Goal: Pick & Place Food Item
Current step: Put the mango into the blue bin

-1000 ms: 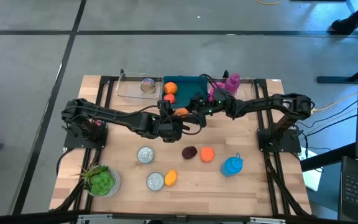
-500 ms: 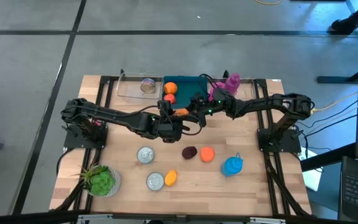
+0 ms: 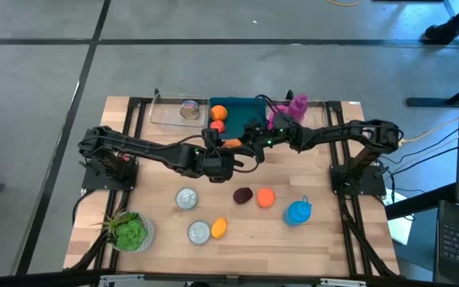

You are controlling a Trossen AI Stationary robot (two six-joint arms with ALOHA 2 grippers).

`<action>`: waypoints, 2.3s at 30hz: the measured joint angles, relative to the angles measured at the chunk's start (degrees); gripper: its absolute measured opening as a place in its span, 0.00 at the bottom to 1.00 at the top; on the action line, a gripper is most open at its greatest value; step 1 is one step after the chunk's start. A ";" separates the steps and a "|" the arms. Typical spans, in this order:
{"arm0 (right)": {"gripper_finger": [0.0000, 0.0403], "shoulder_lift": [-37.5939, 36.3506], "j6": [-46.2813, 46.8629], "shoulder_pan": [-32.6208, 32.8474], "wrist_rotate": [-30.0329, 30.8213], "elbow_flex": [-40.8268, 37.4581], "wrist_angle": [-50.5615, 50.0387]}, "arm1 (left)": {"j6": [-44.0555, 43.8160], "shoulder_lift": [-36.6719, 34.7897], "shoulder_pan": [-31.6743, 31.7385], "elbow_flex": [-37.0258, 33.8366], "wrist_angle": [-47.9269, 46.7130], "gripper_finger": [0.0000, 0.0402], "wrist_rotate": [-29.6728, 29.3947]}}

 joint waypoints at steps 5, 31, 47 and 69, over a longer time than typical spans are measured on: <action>0.46 0.00 -0.47 0.02 -0.14 0.00 -0.44 | 0.03 0.00 0.04 -0.02 0.08 0.56 2.24; 0.46 -0.60 -1.48 -2.34 -5.82 0.00 -1.51 | 0.23 -1.13 -4.85 6.10 -6.36 0.65 5.27; 0.44 -10.72 -16.19 -1.97 6.35 0.00 -22.50 | -9.31 -16.63 -7.96 -4.29 -4.76 0.65 1.33; 0.44 -14.41 -26.81 -2.77 25.19 2.47 -41.36 | -7.92 -35.45 -5.55 -49.21 51.12 0.65 0.89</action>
